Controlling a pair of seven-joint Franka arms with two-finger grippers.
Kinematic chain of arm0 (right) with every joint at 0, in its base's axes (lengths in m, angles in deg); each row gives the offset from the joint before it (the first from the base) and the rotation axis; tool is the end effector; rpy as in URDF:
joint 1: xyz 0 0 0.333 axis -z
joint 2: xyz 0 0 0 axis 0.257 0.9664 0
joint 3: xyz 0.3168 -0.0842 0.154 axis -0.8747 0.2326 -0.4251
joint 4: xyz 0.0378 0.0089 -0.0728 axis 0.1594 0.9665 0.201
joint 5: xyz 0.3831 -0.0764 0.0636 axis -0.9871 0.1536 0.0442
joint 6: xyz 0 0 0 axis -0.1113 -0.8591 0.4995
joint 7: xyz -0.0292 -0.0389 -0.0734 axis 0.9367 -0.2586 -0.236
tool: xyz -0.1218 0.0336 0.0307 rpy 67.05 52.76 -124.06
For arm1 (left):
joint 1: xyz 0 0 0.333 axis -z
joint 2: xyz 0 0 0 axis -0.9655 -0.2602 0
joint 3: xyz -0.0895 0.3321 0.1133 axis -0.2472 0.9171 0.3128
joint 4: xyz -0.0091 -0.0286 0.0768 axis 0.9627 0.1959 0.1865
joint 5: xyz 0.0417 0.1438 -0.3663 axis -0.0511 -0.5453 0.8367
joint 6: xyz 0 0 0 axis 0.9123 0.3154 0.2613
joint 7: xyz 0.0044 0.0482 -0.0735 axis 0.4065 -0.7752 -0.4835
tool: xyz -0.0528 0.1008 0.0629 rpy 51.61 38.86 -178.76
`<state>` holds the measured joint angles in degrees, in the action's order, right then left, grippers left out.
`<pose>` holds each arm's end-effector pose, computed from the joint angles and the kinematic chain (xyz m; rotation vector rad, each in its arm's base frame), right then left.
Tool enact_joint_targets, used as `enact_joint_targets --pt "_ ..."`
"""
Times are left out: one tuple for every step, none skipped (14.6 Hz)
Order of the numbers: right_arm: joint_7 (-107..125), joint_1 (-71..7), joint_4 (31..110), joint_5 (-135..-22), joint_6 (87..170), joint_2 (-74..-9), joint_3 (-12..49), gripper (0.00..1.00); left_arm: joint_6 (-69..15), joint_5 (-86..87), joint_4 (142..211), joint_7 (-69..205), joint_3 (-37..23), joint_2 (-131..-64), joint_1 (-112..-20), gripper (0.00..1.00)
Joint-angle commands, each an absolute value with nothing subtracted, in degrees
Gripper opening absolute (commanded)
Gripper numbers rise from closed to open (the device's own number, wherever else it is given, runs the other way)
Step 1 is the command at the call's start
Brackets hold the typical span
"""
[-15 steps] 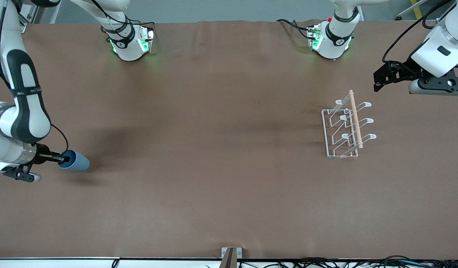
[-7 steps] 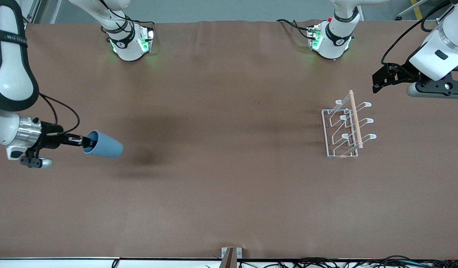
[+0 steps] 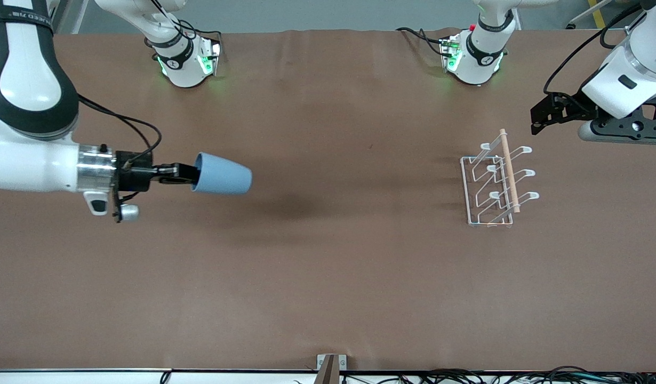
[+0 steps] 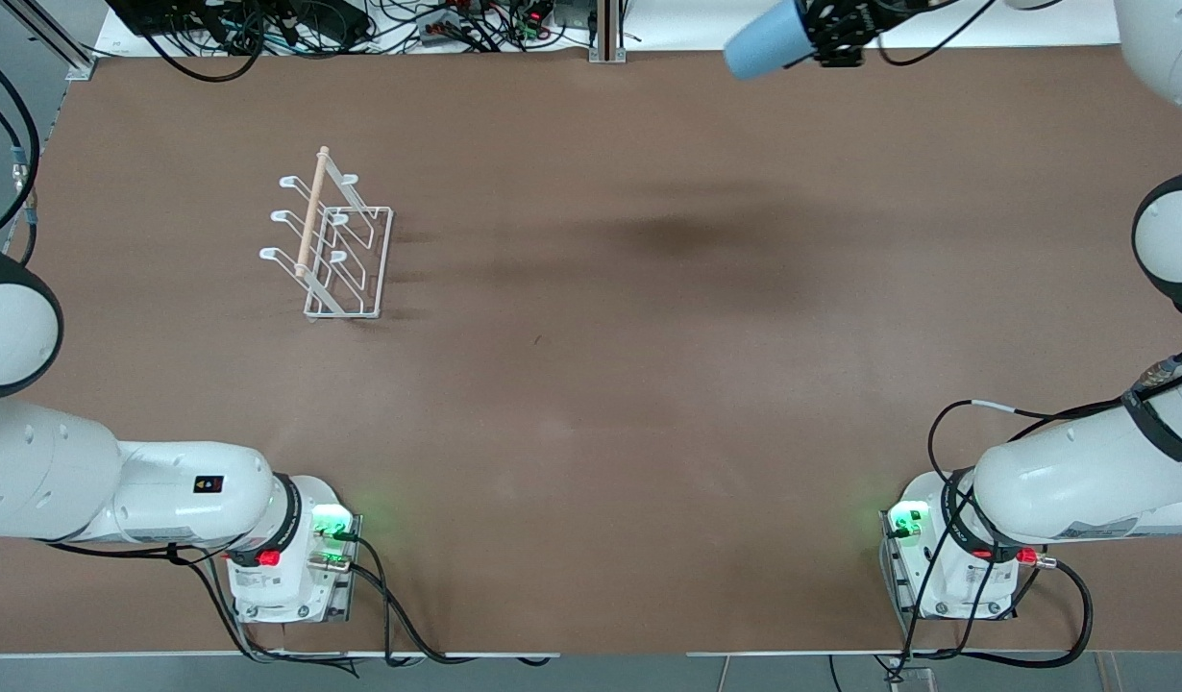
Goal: Hang cup on cup holder
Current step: 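Lift the blue cup with the right gripper toward the table middle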
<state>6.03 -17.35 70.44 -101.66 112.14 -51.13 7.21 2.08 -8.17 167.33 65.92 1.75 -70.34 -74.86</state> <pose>0.6138 0.1813 0.5028 -2.1002 0.1488 0.3065 0.5362 -0.0933 0.6547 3.1375 -0.1451 -0.0331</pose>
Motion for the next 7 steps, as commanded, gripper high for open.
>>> enact_joint_targets --pt "6.7 -19.7 75.9 -112.3 112.5 -53.0 7.6 0.02 3.1 -7.8 166.0 65.0 1.7 -71.0 -74.4 1.00" --pt "6.7 -21.2 76.1 -114.8 112.8 -52.9 7.6 0.02 3.1 -7.8 166.1 65.0 1.7 -71.1 -73.2 1.00" --pt "6.6 -22.2 76.2 -116.8 113.2 -52.7 7.6 0.02 3.0 -7.8 166.0 65.2 1.7 -71.8 -71.3 1.00" --pt "6.6 -23.4 76.9 -119.9 114.0 -52.7 7.6 0.02 2.9 -7.9 166.0 65.3 1.7 -72.1 -69.5 1.00" --pt "6.6 -24.7 78.1 -123.3 115.4 -52.7 7.6 0.02 2.8 -7.8 165.9 65.5 1.7 -72.2 -68.1 1.00" --pt "6.7 -26.2 78.7 -126.6 116.9 -52.7 7.6 0.02 2.8 -7.8 165.6 65.6 1.7 -72.4 -66.4 1.00" --pt "6.7 -28.3 78.7 -128.9 118.9 -52.6 7.6 0.02 2.7 -7.8 164.4 65.9 1.7 -73.2 -64.1 1.00"
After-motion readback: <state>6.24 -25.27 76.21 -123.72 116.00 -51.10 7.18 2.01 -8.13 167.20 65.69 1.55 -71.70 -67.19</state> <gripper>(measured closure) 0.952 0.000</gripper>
